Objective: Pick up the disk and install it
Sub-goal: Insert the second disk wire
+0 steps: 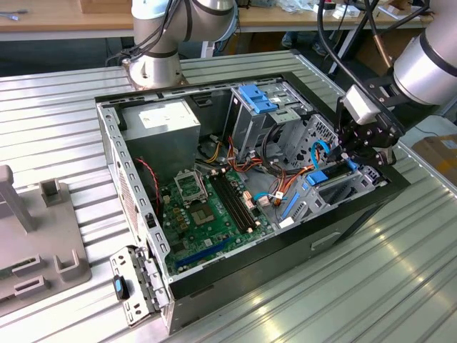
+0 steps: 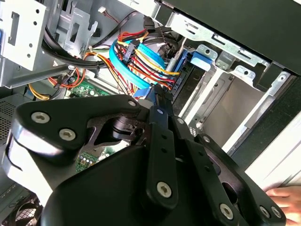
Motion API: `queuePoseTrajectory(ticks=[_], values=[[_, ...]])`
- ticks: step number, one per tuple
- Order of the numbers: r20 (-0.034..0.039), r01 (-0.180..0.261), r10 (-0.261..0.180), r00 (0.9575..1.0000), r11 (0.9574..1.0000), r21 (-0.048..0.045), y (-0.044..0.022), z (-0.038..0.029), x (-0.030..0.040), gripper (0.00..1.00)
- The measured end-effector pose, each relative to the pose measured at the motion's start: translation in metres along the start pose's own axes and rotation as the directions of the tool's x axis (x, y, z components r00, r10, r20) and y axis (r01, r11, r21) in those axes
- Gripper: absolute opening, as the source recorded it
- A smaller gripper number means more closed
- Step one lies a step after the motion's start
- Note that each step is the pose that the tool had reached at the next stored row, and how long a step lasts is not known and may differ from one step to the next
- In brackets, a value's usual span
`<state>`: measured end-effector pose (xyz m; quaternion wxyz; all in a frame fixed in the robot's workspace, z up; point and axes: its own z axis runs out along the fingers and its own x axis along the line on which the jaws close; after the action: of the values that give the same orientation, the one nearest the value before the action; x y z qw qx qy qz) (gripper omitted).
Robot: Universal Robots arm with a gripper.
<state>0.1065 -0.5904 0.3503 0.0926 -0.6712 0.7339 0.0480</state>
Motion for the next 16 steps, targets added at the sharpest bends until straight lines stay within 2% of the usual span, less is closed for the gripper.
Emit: queuePoseTrajectory(ticks=[4,6,7,8,9,13,15,16], values=[[-0.0011,0.000,0.000,1.0000,1.0000,0.0001,0.0000,-0.0004,-0.0001,0.11],[-0.0070,0.001,-0.001,1.0000,1.0000,0.0008,-0.0003,-0.0045,-0.0009,0.11],[-0.0422,0.004,-0.003,0.9991,1.0000,0.0060,-0.0003,-0.0058,-0.0014,0.11],[-0.0658,0.006,-0.005,0.9978,0.9999,0.0093,-0.0003,-0.0060,-0.0016,0.11],[-0.0755,0.007,-0.006,0.9971,0.9999,0.0108,-0.0003,-0.0059,-0.0016,0.11],[-0.0771,0.007,-0.006,0.9970,0.9999,0.0111,0.0004,-0.0064,-0.0019,0.11],[-0.0718,0.007,-0.006,0.9974,0.9999,0.0106,0.0017,-0.0098,-0.0037,0.11],[-0.0713,0.007,-0.006,0.9974,0.9999,0.0106,0.0018,-0.0114,-0.0045,0.11]])
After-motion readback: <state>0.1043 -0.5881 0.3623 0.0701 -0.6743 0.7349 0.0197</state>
